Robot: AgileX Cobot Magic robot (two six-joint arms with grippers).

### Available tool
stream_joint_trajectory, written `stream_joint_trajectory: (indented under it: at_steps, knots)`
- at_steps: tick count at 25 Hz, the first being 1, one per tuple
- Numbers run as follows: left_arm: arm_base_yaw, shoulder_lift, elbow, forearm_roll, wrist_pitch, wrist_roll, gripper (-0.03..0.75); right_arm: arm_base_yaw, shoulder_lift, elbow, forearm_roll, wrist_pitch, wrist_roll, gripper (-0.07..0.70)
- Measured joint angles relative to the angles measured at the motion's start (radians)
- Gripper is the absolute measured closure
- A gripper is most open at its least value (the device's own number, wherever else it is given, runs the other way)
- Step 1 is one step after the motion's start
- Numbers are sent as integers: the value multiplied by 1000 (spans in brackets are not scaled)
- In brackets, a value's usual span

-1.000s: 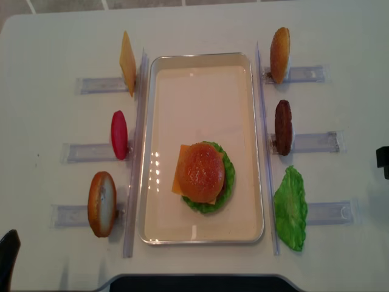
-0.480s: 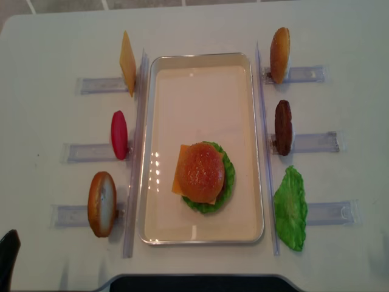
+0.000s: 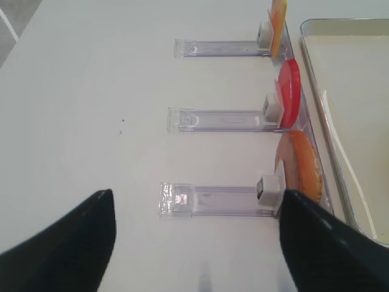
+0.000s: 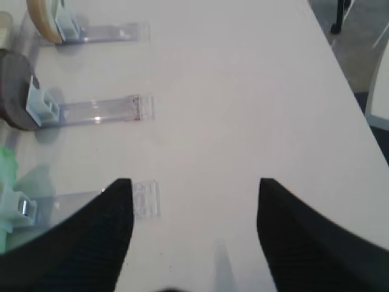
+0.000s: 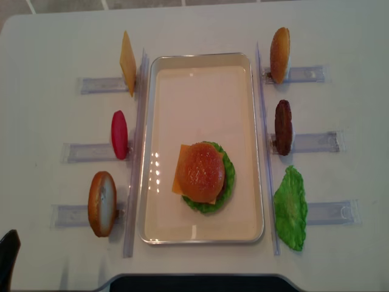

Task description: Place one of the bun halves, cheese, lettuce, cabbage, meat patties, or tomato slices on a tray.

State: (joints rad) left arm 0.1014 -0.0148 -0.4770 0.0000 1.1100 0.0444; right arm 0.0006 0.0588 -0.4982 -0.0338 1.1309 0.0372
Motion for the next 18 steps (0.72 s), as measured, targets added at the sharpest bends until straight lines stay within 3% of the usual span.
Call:
stream_joint_trajectory:
  at_steps: [18]
  knots:
    - [0, 0, 0, 0, 0, 0, 73, 0, -66, 1, 0, 1, 0, 178]
